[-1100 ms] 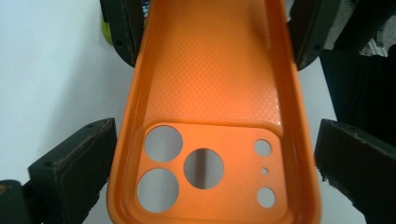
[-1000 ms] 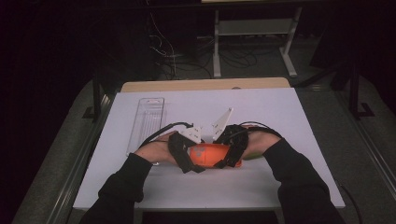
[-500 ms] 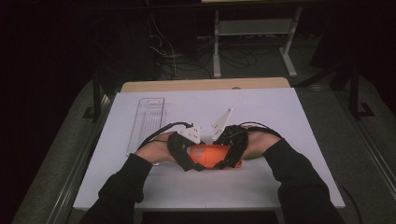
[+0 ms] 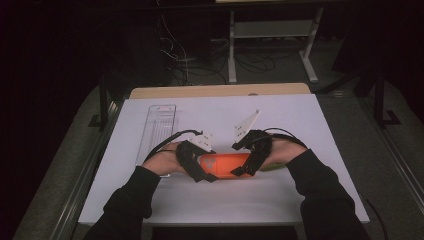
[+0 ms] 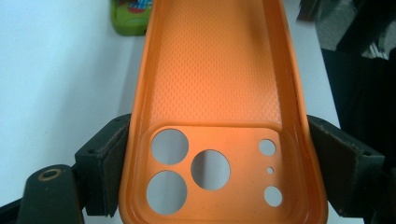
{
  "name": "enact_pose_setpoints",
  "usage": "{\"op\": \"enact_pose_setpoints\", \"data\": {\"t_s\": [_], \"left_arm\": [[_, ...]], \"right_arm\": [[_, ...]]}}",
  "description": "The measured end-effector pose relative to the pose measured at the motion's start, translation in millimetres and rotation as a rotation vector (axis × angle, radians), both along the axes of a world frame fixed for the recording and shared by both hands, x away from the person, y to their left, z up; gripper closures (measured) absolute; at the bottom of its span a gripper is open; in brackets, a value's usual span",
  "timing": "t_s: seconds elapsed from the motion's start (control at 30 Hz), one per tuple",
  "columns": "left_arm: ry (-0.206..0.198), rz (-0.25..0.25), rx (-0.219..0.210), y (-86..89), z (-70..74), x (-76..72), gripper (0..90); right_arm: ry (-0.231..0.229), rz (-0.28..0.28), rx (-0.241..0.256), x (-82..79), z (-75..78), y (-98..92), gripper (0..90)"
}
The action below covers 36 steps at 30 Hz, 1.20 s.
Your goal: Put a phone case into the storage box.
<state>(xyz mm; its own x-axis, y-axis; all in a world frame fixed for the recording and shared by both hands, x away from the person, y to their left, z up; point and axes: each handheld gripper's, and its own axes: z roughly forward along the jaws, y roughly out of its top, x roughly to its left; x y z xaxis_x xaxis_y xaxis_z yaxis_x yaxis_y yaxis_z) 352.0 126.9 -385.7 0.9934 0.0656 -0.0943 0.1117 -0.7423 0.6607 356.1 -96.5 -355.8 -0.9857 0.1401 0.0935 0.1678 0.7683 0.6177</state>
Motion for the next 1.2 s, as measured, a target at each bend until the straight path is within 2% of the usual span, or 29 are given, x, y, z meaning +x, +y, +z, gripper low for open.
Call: {"op": "enact_pose_setpoints", "data": {"t_s": [0.03, 0.07, 0.1, 0.13, 0.27, 0.3, 0.37, 0.4, 0.43, 0.47, 0.53, 0.57, 0.63, 0.67, 0.7, 0.73, 0.77, 0.87, 0.93, 0.97, 1.0, 1.03, 1.07, 1.2], "left_arm": [[0.0, 0.012, 0.004, 0.6, -0.3, 0.0, 16.2], [-0.003, 0.019, 0.005, 1.4, -0.2, 0.8, 16.2], [0.012, 0.029, 0.001, 2.0, -0.5, 0.8, 16.2], [0.009, 0.037, 0.001, 2.5, -0.7, 0.9, 16.2], [0.012, 0.096, 0.01, 3.3, -1.5, 0.9, 16.2], [0.014, 0.109, 0.014, 3.8, -1.2, 0.9, 16.2], [0.003, 0.137, 0.015, 5.2, -0.9, 2.5, 16.2], [-0.007, 0.146, 0.016, 6.3, -0.5, 3.7, 16.2], [-0.004, 0.16, 0.016, 7.5, -0.3, 4.7, 16.2], [-0.007, 0.169, 0.021, 8.8, 0.1, 5.5, 16.2], [-0.004, 0.198, 0.026, 10.3, 0.6, 6.0, 16.2], [-0.01, 0.223, 0.037, 11.4, 1.6, 6.1, 16.2], [-0.011, 0.236, 0.037, 12.0, 1.9, 5.8, 16.1], [-0.001, 0.252, 0.034, 12.3, 2.2, 5.4, 16.2], [-0.009, 0.261, 0.031, 12.8, 2.3, 5.4, 16.2], [-0.021, 0.265, 0.039, 13.7, 2.8, 5.4, 16.2], [-0.018, 0.284, 0.035, 14.0, 2.4, 5.3, 16.2], [-0.029, 0.326, 0.06, 15.8, 2.4, 6.4, 16.2], [-0.027, 0.369, 0.055, 16.6, 1.8, 7.0, 16.2], [-0.031, 0.377, 0.075, 19.0, 3.0, 9.0, 16.2], [-0.031, 0.377, 0.075, 19.0, 3.0, 9.0, 16.2], [-0.023, 0.399, 0.057, 18.3, 2.4, 8.2, 16.2], [-0.021, 0.416, 0.057, 18.5, 2.2, 8.0, 16.2], [-0.017, 0.443, 0.084, 20.0, 2.5, 10.1, 16.2]], "right_arm": [[-0.009, -0.038, 0.019, 2.1, 0.9, -6.3, 7.2], [-0.009, -0.038, 0.019, 2.1, 0.9, -6.3, 7.2], [-0.022, -0.056, 0.026, 3.0, 1.2, -9.5, 7.1], [-0.043, -0.062, 0.042, 5.1, 1.0, -12.8, 7.1], [-0.033, -0.141, 0.068, 5.3, 2.5, -25.6, 7.2], [-0.045, -0.153, 0.079, 6.5, 2.3, -28.7, 7.2], [-0.044, -0.196, 0.085, 6.7, 2.4, -34.7, 7.2], [-0.047, -0.24, 0.096, 6.8, 1.2, -39.5, 7.2], [-0.054, -0.261, 0.097, 6.8, 0.6, -42.1, 7.2], [-0.054, -0.261, 0.097, 6.8, 0.6, -42.1, 7.2], [-0.026, -0.314, 0.118, 4.2, 0.2, -46.5, 7.2], [-0.006, -0.362, 0.139, 1.7, 0.1, -50.4, 7.2], [-0.008, -0.374, 0.144, 1.1, -0.7, -52.6, 7.2], [-0.022, -0.402, 0.158, -0.6, -2.5, -56.8, 7.3], [-0.022, -0.402, 0.158, -0.6, -2.5, -56.8, 7.3], [-0.024, -0.439, 0.164, -2.0, -4.9, -60.2, 6.9], [-0.024, -0.439, 0.164, -2.0, -4.9, -60.2, 6.9], [-0.02, -0.505, 0.188, -5.0, -11.3, -67.2, 5.4], [-0.025, -0.523, 0.189, -5.6, -13.4, -68.8, 5.2], [-0.029, -0.57, 0.199, -6.8, -18.1, -71.8, 5.2], [-0.029, -0.57, 0.199, -6.8, -18.1, -71.8, 5.2], [-0.023, -0.588, 0.201, -7.3, -20.5, -73.3, 5.1], [-0.023, -0.607, 0.202, -8.0, -22.8, -74.1, 4.9], [-0.037, -0.677, 0.231, -14.3, -33.8, -74.2, 5.1]]}}
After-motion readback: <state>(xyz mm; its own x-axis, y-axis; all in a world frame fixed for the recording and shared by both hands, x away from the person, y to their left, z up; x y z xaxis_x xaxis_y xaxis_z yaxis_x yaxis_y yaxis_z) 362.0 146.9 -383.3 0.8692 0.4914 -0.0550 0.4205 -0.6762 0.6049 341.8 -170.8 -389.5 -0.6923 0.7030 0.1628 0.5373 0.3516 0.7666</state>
